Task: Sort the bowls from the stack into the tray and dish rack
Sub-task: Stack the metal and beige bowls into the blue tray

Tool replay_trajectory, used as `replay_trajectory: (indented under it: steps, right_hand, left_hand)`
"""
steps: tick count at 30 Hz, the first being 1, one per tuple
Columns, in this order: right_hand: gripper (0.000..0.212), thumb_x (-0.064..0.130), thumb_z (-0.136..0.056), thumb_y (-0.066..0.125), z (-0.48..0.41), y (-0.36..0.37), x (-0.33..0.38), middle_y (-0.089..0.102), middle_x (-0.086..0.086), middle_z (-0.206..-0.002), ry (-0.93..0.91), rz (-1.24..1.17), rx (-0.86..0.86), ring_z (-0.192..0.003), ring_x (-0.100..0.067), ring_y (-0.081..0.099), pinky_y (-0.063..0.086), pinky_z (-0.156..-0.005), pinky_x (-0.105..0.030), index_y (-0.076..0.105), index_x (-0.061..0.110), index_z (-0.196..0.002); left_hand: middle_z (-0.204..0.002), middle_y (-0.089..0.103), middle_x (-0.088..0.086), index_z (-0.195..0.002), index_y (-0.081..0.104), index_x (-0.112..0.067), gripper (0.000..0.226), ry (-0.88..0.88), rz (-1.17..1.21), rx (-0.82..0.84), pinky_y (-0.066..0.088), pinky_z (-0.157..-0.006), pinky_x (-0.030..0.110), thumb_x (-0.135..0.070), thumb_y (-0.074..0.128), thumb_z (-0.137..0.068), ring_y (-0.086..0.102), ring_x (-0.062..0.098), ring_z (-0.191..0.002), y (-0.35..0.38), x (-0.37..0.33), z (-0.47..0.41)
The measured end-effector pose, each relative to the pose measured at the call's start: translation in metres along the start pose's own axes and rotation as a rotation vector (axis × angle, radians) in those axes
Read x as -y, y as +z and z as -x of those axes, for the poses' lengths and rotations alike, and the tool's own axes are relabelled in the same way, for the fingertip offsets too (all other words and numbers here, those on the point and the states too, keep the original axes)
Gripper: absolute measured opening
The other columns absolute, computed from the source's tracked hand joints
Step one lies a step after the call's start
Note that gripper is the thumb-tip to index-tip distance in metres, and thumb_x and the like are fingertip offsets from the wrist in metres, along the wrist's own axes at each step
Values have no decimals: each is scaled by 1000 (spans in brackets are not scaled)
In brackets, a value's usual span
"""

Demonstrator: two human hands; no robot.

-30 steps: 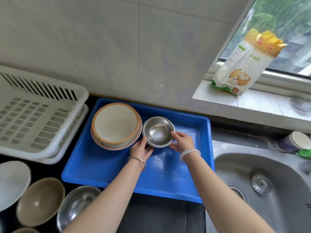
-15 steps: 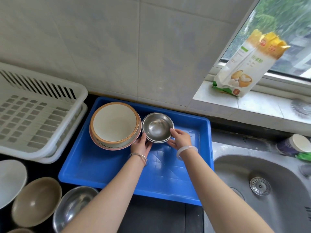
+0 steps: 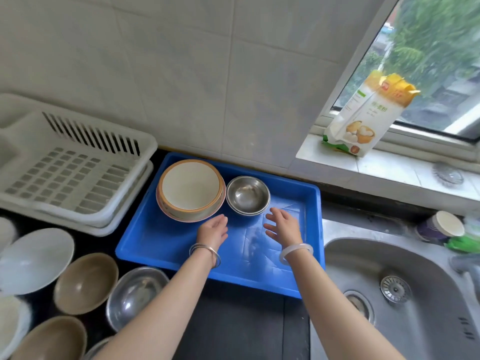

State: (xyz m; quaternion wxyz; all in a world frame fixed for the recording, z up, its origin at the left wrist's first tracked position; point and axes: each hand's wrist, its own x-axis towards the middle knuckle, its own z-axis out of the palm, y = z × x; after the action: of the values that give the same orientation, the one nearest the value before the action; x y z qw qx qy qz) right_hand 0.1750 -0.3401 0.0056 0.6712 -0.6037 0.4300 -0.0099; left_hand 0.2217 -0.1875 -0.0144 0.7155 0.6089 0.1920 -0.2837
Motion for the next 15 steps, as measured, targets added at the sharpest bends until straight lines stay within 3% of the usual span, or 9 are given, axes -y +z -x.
replay_trajectory:
  steps: [3,5,10,12,15]
  right_hand:
    - [20,25,-98,45,39,7,-10,63,-9,-108,-72,60,63,-83,-22,61,49,-76,-33,58,12,-105]
    - [20,27,-97,46,65,16,-21,65,-5,-101,-98,110,137,-79,-19,62,49,-70,-28,61,14,-104]
    - [15,31,-95,48,114,49,-68,68,4,-94,-88,303,334,-75,-14,65,47,-62,-21,62,28,-91]
    - [13,32,-94,49,125,64,-91,67,3,-98,-62,390,403,-74,-12,64,48,-62,-21,61,28,-95]
    - [26,31,-93,50,133,87,-116,65,2,-101,-57,516,432,-74,-11,62,52,-65,-24,60,21,-114]
  left_hand:
    - [-121,60,13,-126,54,-5,35,132,-219,-30,46,-88,31,-13,54,-92,56,21,-106,-26,0,33]
    - [-117,63,9,-118,60,-7,30,225,-343,-74,48,-93,35,-12,58,-89,58,18,-106,-48,4,57]
    - [-110,63,5,-111,61,-4,27,292,-351,-222,46,-87,23,-1,60,-85,59,15,-98,-112,33,113]
    - [-107,64,2,-109,63,-10,25,305,-415,-342,45,-81,18,-3,61,-84,59,14,-98,-139,50,133]
    - [-104,65,2,-104,65,-15,26,351,-523,-517,46,-83,28,-2,63,-81,60,18,-96,-175,75,158]
